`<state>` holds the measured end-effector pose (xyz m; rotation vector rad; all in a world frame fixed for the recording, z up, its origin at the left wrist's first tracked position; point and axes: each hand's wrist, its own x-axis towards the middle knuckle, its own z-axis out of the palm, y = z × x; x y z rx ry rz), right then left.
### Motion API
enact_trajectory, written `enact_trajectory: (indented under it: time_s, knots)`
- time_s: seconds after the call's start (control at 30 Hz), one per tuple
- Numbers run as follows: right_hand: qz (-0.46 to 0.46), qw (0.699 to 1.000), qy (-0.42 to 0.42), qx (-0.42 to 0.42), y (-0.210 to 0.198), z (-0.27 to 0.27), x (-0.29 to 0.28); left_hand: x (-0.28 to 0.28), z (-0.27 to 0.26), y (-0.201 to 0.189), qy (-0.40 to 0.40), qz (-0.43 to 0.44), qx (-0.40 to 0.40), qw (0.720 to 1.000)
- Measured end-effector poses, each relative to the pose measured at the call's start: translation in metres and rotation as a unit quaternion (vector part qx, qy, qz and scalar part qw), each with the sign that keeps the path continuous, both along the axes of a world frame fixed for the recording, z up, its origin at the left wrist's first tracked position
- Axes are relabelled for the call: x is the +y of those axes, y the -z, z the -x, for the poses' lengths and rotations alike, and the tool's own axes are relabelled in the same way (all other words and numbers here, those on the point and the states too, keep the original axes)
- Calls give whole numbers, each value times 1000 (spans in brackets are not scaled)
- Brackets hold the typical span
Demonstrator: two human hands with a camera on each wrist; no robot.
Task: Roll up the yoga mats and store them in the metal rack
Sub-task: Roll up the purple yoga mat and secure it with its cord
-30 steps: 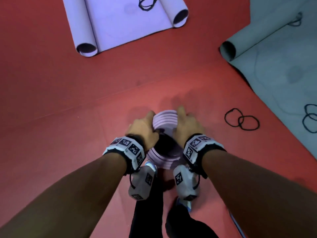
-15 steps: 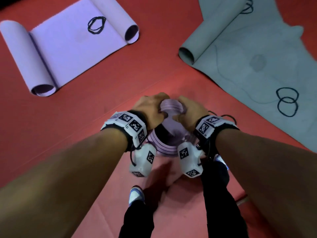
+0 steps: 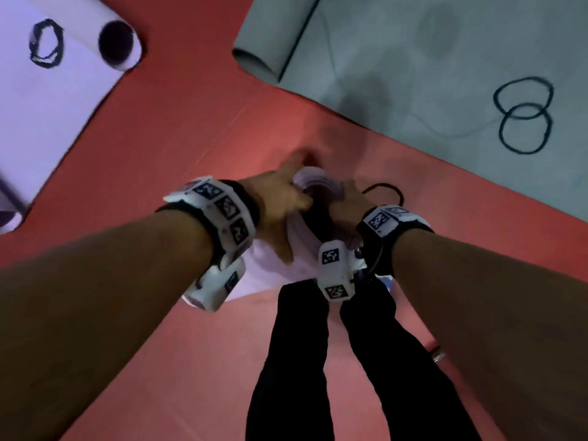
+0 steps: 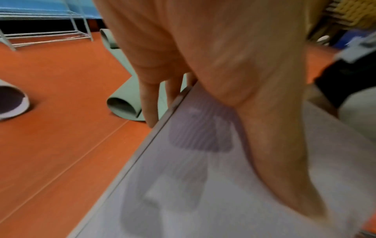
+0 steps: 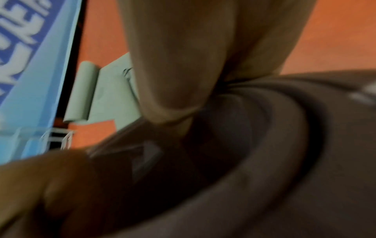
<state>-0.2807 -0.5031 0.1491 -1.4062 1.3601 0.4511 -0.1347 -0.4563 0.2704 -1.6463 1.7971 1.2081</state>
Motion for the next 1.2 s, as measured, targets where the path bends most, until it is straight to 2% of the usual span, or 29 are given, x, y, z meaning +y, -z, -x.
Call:
enact_trajectory:
  time_s: [0.1, 0.2, 0.3, 0.37, 0.6, 0.7, 0.8, 0.9, 0.97, 1.07, 1.13, 1.2]
  knots:
    - [0, 997, 73, 12, 33, 20, -20, -29, 13, 51, -27, 1, -31, 999]
    - [51, 986, 160, 19, 70, 43, -43, -61, 41, 105, -79, 33, -62, 994]
    - [67, 981, 175, 59, 122, 59, -41, -79, 57, 157, -79, 21, -83, 993]
    - [47, 975, 207, 69, 159, 71, -34, -84, 57, 196, -85, -1, -107, 991]
    - [11, 988, 109, 112, 277, 79, 2, -65, 54, 302, -83, -58, -177, 979]
    - [26, 985, 103, 133, 307, 77, -3, -69, 54, 322, -83, -61, -165, 981]
    - [41, 986, 54, 154, 326, 80, -8, -73, 47, 330, -77, -47, -129, 987]
    - [113, 971, 12, 209, 328, 79, -7, -61, 44, 329, -112, -16, -73, 991]
    - [167, 959, 40, 225, 316, 78, -6, -52, 44, 324, -154, -4, -52, 987]
    - [155, 974, 90, 141, 293, 78, -17, -41, 49, 313, -186, 18, -62, 980]
    - [134, 983, 118, 42, 279, 74, -28, -34, 56, 307, -146, 37, -87, 985]
    - [124, 986, 107, -37, 270, 65, -42, -29, 61, 306, -100, 38, -95, 990]
